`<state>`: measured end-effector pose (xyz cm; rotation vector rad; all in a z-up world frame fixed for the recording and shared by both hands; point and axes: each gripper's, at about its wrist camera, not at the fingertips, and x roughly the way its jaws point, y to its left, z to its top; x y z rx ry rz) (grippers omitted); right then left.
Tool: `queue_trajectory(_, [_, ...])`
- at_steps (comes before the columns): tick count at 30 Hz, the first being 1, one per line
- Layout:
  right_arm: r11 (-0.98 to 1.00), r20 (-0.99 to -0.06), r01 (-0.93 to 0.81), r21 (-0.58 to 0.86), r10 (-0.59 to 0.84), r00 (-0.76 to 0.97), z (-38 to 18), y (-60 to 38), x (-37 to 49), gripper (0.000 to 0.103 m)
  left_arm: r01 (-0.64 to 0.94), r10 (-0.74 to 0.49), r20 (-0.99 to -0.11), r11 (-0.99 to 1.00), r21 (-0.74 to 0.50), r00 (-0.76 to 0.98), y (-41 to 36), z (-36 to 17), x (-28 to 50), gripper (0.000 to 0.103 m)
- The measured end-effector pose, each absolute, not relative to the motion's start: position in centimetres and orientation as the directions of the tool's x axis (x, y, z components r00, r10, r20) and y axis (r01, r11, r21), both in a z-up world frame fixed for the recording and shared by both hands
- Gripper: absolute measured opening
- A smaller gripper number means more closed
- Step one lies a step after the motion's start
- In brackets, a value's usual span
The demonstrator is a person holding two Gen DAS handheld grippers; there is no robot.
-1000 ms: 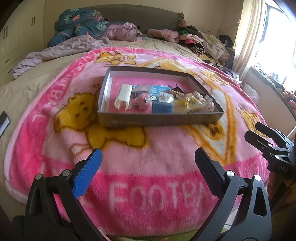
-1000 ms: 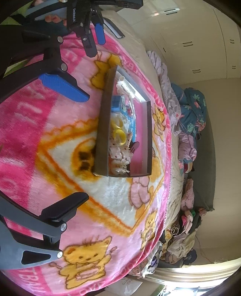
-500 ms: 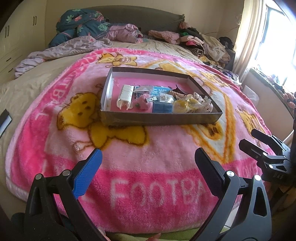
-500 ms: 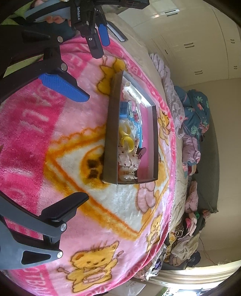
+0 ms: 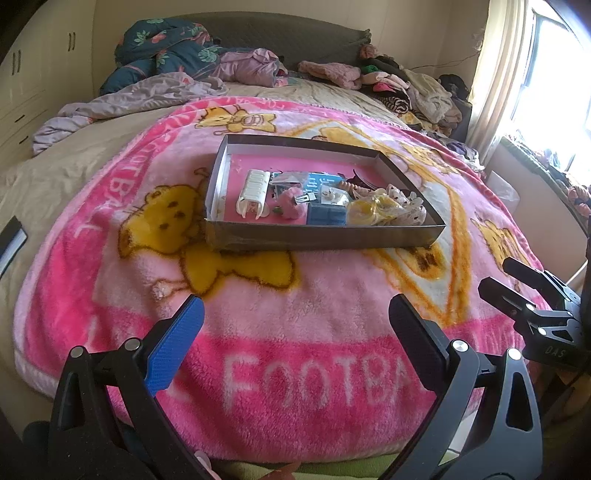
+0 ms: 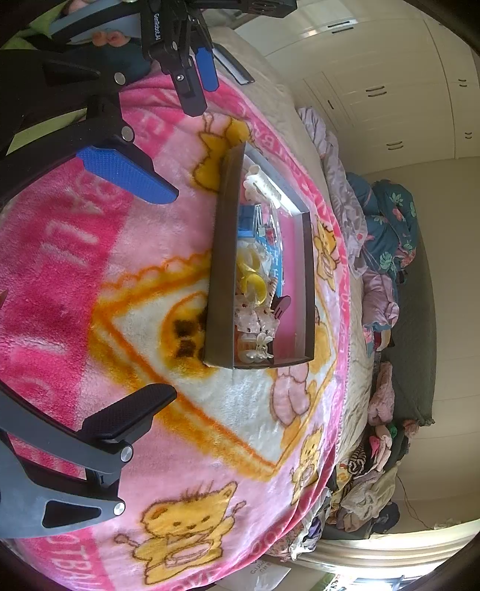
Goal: Organize jewelry
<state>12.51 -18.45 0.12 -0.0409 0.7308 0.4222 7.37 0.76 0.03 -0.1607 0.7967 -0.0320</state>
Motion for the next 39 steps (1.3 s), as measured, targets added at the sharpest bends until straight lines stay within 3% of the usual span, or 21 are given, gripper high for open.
queue_trajectory(39, [0.915, -0.653, -0.388, 0.111, 0.361, 0.666, 0.28, -18.51, 12.42, 0.095, -0.060, -0.046, -0.708, 0.991, -0.124, 0.705, 1.32, 0.58, 7.23, 0.092])
